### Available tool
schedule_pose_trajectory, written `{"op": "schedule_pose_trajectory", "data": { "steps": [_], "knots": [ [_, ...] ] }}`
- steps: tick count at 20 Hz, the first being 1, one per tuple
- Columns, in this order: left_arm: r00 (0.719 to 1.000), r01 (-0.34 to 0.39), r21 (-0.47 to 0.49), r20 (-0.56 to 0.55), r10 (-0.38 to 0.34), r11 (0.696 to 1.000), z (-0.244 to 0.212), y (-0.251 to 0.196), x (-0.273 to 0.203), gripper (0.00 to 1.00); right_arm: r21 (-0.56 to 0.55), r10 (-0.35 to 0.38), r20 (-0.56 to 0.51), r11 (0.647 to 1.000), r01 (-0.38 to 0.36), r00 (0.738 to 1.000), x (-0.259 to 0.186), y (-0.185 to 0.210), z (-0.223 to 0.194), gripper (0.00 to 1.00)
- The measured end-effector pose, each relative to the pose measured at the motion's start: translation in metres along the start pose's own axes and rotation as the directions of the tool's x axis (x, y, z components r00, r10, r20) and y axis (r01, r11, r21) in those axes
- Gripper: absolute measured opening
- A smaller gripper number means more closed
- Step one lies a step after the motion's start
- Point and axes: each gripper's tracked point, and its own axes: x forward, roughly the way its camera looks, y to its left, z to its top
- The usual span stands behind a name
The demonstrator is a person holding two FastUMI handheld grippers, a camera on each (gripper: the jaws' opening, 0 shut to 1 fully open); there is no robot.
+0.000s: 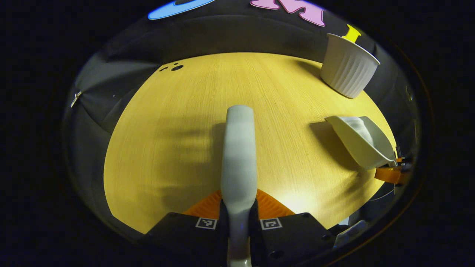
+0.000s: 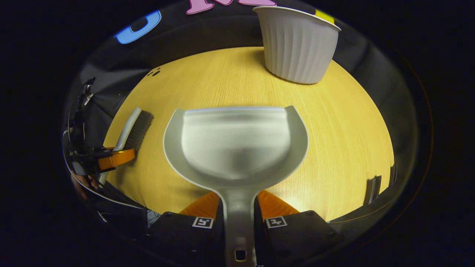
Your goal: Pick up the small broom and dustpan from the desktop, sweep the trash into the dustpan with the broom, and then empty the trash into the garbage bin.
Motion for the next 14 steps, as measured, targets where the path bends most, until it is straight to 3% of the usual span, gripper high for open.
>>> {"op": "schedule_pose_trajectory", "data": {
  "steps": [2,6,11,12,13,14],
  "knots": [
    [1.0,-0.014,0.002,-0.013,0.014,1.0,0.002,0.003,0.009,0.29,-0.015,-0.017,-0.001,1.0,0.017,1.0,0.009,0.005,0.002,0.4],
    [0.999,-0.038,0.018,-0.021,0.038,0.999,0.009,0.002,0.011,0.28,-0.089,-0.058,0.002,0.994,0.058,0.998,0.023,0.008,0.004,0.36],
    [1.0,-0.023,-0.003,-0.014,0.023,1.0,0.007,-0.002,0.009,0.37,-0.107,-0.062,0.004,0.992,0.062,0.998,0.031,0.014,0.006,0.38],
    [1.0,0.0,-0.022,-0.006,0.0,1.0,0.007,-0.007,0.005,0.43,-0.107,-0.053,0.003,0.993,0.053,0.999,0.03,0.015,0.006,0.4],
    [1.0,0.019,-0.036,0.005,-0.019,0.999,0.008,-0.01,0.002,0.58,-0.104,-0.043,0.007,0.994,0.043,0.999,0.028,0.019,0.007,0.42],
    [0.999,0.035,-0.046,0.019,-0.034,0.998,0.012,-0.012,0.0,0.71,-0.098,-0.038,0.013,0.994,0.039,0.999,0.025,0.021,0.009,0.55]
  ]
}}
